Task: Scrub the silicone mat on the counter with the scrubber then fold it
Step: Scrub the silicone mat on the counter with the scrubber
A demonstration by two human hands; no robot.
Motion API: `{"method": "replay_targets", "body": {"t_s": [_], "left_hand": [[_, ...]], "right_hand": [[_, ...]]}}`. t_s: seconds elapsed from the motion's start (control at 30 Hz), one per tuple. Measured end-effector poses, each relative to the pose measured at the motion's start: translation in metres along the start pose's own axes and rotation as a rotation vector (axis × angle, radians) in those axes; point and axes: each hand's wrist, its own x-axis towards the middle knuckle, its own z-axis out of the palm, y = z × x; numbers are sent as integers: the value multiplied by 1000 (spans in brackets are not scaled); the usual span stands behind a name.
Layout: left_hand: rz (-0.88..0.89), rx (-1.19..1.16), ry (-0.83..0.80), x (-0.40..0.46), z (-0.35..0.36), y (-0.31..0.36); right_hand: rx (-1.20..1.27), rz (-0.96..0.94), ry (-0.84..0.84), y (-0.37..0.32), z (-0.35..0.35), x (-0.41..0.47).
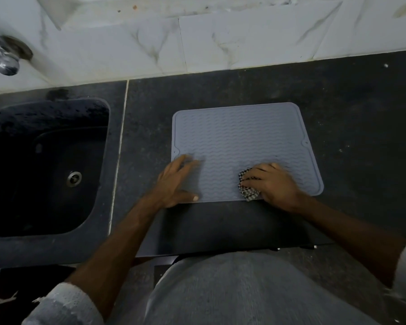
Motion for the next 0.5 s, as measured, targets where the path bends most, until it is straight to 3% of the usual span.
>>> {"method": "replay_targets", "body": {"t_s": [0.17,0.33,0.5], "left_hand": [[-68,135,-69,-10,-10,-32],[-79,143,-30,-7,-11,-38],[-71,166,-7,-8,-9,-41]], "right_hand": [[28,-76,92,-33,6,54],[-33,-200,-49,-72,23,87],[-83,-221,5,-38,25,50]]}}
